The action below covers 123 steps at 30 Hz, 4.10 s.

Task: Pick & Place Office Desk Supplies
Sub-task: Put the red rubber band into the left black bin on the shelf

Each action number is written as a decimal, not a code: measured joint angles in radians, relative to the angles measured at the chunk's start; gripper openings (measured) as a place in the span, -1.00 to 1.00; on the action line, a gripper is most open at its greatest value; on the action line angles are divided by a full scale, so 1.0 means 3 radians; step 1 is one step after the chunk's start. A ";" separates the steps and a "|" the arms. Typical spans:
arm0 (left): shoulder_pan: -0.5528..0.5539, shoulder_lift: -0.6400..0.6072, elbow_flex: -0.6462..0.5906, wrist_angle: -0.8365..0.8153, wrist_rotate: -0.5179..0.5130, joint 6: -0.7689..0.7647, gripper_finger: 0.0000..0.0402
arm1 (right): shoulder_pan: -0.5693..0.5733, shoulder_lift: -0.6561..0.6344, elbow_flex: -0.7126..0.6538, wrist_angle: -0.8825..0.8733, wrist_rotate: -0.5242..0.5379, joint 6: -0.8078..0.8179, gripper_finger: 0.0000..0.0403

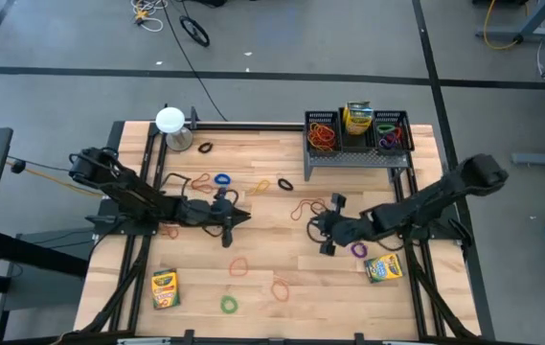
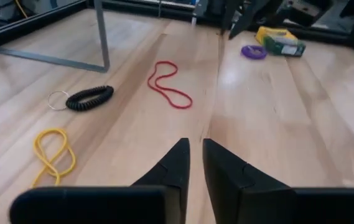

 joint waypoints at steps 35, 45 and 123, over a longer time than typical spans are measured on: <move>-0.0248 0.0563 -0.0002 0.0686 0.0003 0.0378 -0.91 | -0.1136 0.0545 -0.0050 0.0377 -0.0726 -0.0104 -0.05; -0.0246 0.0563 -0.0002 0.0680 -0.0020 0.0378 -0.91 | -0.1437 0.0937 -0.0043 0.0632 -0.1293 -0.0318 -0.05; -0.0221 0.0563 -0.0003 0.0678 -0.0021 0.0361 -0.91 | -0.1495 0.1258 0.1167 -0.1336 -0.1749 -0.0992 -0.53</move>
